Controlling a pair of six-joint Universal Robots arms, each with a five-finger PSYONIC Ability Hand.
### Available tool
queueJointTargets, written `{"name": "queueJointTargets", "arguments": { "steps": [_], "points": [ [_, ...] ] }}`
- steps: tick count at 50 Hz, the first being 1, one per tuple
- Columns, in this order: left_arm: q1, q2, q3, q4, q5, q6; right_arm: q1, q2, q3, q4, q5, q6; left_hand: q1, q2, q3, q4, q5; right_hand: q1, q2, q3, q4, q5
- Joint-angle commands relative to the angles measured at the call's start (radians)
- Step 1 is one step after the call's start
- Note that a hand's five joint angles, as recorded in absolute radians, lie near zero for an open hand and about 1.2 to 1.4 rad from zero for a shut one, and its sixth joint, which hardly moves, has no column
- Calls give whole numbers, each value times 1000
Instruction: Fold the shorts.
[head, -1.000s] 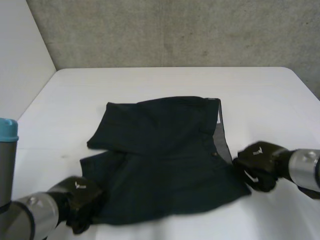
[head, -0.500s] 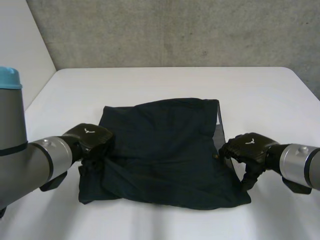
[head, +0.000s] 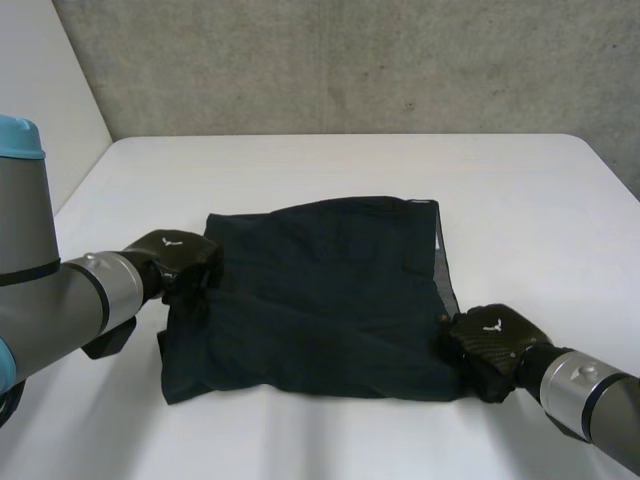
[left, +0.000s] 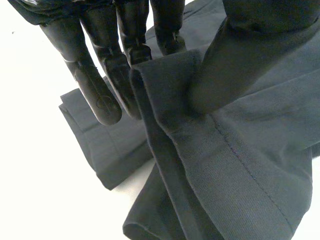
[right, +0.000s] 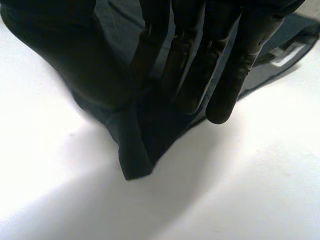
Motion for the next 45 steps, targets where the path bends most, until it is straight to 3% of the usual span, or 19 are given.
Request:
{"name": "queueJointTargets", "arguments": {
  "steps": [1, 8, 13, 21, 28, 30, 32, 39, 45],
  "points": [
    [8, -1, 6, 3, 1, -15, 5, -6, -50, -37, 55, -2, 266, 206, 211, 202, 240, 512, 259, 259, 253, 281],
    [29, -16, 21, 26, -1, -17, 70, -16, -106, 11, 61, 7, 266, 206, 211, 202, 240, 512, 259, 259, 253, 281],
    [40, -53, 55, 40, -2, -27, 85, -10, -133, 84, 55, 97, 266, 206, 211, 202, 240, -32, -285, -285, -291, -263],
    [40, -108, 98, 38, -19, -32, 83, -1, -139, 134, 61, 139, 266, 206, 211, 202, 240, -80, -333, -333, -339, -311],
    [40, -142, 132, 38, -30, -32, 86, 30, -144, 129, 61, 138, 266, 206, 211, 202, 240, 40, -213, -213, -219, -191],
    [40, -155, 144, 40, -30, -32, 86, 65, -158, 132, 66, 135, 266, 206, 211, 202, 240, 189, -64, -64, -70, -41],
    [40, -168, 156, 38, -30, -32, 91, 94, -187, 132, 77, 116, 266, 206, 211, 202, 240, 510, 258, 257, 251, 280],
    [39, -228, 227, 38, -31, -29, 113, 120, -378, 134, 112, 38, 266, 206, 211, 202, 240, 512, 259, 259, 253, 281],
    [39, -348, 398, 40, -57, -29, 143, 230, -671, 137, 117, 38, 266, 206, 211, 202, 240, 512, 259, 259, 253, 281]
  ]
}}
